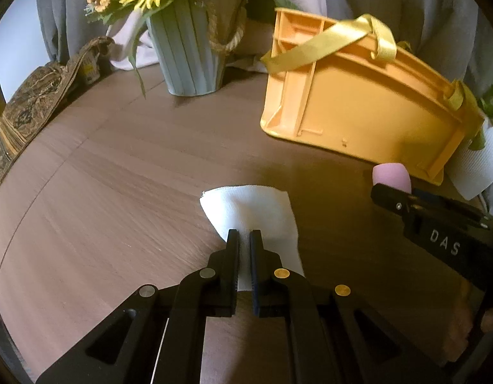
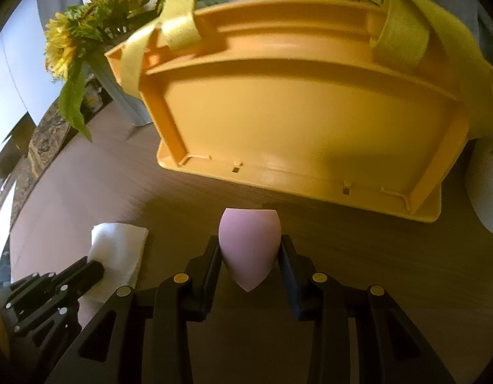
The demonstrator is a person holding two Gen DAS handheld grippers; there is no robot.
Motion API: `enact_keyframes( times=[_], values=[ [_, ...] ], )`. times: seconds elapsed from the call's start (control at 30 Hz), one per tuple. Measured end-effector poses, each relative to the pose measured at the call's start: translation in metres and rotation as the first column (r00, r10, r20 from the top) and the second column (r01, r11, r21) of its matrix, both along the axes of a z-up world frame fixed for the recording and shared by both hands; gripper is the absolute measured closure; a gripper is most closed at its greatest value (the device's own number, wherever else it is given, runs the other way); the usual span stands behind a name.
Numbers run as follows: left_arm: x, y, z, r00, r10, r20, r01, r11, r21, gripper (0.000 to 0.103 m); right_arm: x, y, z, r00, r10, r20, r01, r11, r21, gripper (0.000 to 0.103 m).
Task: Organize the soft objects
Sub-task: 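Grasp the white square cloth with the left tool while the right tool grasps the pink sponge, then lift the white cloth and pink sponge and carry both over the crate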
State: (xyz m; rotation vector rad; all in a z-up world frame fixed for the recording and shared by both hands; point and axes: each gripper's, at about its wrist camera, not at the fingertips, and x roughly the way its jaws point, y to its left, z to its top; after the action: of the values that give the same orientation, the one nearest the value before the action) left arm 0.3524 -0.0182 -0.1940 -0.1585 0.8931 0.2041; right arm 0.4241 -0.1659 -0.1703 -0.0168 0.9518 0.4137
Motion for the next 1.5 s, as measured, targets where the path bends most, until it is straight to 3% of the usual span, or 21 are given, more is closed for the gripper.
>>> enact_keyframes(
  times=[0.4, 0.77, 1.17, 1.5],
  values=[
    [-0.023, -0.003, 0.045, 0.990, -0.060, 0.127, 0.060, 0.998, 0.009, 0.095, -0.029, -0.001, 0.038, 0.998, -0.010, 0.058, 0.009, 1.000, 0.025, 0.066],
    [-0.046, -0.004, 0.082, 0.967, -0.144, 0.212, 0.144, 0.990, 0.015, 0.095, -0.067, -0.003, 0.074, 0.990, -0.095, 0.109, 0.091, 0.995, 0.044, 0.066],
    [-0.053, 0.001, 0.111, 0.918, -0.275, 0.286, 0.277, 0.960, 0.035, 0.095, -0.100, -0.004, 0.106, 0.960, -0.222, 0.172, 0.216, 0.975, 0.055, 0.066],
    [-0.054, 0.005, 0.140, 0.862, -0.350, 0.367, 0.351, 0.934, 0.064, 0.095, -0.115, -0.002, 0.136, 0.918, -0.308, 0.251, 0.302, 0.951, 0.062, 0.066]
  ],
)
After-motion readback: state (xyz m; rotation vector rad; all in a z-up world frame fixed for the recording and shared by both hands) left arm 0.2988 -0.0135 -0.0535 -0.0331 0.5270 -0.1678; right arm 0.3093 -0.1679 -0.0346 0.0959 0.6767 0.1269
